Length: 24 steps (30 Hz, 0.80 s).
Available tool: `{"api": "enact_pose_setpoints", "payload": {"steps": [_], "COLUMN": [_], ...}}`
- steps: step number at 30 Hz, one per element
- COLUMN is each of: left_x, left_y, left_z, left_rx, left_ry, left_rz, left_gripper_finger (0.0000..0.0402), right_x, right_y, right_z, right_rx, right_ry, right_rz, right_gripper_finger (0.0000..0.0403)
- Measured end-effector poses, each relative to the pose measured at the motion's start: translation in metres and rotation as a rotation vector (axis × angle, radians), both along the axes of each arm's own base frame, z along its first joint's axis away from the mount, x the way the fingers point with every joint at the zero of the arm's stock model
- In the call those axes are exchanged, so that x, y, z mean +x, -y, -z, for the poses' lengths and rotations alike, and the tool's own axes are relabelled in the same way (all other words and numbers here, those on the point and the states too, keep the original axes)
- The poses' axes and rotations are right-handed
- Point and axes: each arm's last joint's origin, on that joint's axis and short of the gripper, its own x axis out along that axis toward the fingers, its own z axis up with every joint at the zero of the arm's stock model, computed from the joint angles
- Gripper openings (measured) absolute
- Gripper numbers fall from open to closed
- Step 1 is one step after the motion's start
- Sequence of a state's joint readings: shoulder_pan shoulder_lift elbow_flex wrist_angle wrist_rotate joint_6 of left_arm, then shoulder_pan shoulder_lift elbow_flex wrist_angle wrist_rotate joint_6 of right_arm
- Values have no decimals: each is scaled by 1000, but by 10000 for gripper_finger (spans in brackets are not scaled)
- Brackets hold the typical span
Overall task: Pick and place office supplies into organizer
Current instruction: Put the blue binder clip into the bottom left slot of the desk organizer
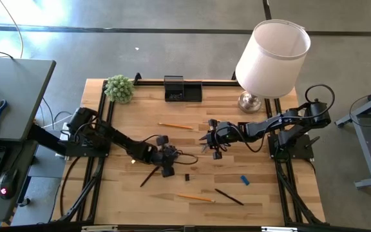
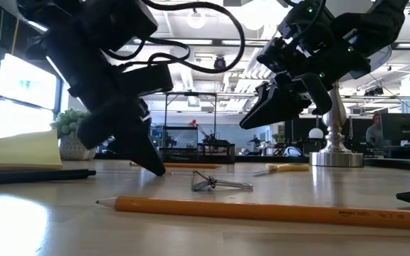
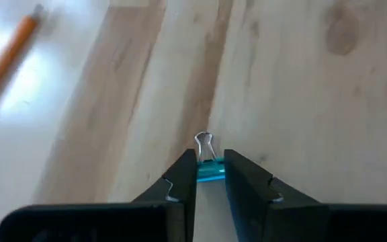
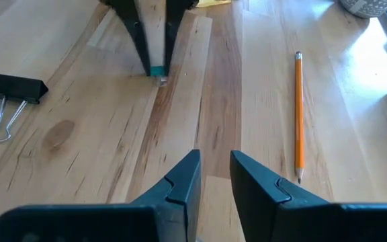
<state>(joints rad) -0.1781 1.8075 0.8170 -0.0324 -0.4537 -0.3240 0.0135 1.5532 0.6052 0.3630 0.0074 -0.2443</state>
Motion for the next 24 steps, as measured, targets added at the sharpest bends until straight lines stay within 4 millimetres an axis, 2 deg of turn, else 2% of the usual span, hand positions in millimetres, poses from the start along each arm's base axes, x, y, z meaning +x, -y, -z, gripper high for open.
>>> {"api": "enact_pose_setpoints", "payload": {"steps": [5,11,17,24], "left_x": [9,19,22,6], "left_y": [-7,-28,-69,-129], "left_z": [-12,-23,-40,-72], "left_rx": [147,184,155,217], "left_ry": [-28,-67,-69,-48], "left_rz": [-29,-31,-10,-51], "left_gripper_finger": [56,49,31,40], "right_x": [0,0,-1,-2], "right_y": [0,0,0,0], "right_z": [0,0,2,3], "right_rx": [1,1,0,3], "right_ry": [0,-1,-24,-39], "right_rz": [5,5,5,9], "right_gripper_finger": [73,73,73,73]}}
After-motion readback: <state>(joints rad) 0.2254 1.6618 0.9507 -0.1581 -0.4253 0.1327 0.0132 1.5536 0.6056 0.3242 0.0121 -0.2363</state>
